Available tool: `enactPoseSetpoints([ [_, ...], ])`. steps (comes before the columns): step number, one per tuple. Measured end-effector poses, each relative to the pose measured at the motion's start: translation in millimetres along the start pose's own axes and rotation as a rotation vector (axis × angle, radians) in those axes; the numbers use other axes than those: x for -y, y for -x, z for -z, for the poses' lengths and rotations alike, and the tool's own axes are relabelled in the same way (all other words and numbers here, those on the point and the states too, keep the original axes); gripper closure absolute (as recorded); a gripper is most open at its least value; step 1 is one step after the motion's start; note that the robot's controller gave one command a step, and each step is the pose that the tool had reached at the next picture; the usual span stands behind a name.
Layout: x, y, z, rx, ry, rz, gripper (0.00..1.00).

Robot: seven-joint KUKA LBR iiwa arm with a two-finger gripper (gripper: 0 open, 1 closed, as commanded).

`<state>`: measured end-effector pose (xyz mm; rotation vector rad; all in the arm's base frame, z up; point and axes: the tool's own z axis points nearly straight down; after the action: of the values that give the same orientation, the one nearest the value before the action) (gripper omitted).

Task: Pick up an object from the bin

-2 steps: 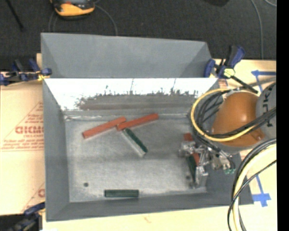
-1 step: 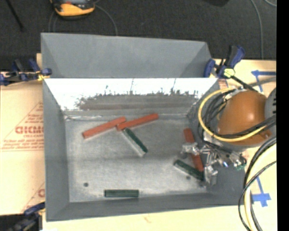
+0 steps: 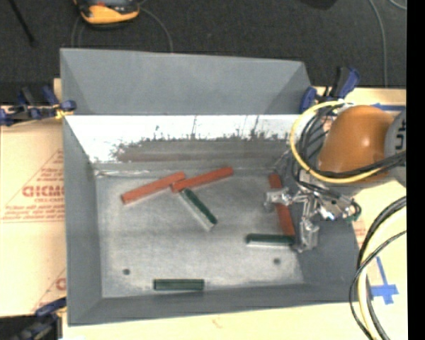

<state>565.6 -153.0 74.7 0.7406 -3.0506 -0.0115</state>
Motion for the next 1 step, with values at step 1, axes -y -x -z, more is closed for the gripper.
enactPoseSetpoints([
  [1, -20.9, -10.6, -2.8, 0.005, -0.014, 0.383, 1.0],
])
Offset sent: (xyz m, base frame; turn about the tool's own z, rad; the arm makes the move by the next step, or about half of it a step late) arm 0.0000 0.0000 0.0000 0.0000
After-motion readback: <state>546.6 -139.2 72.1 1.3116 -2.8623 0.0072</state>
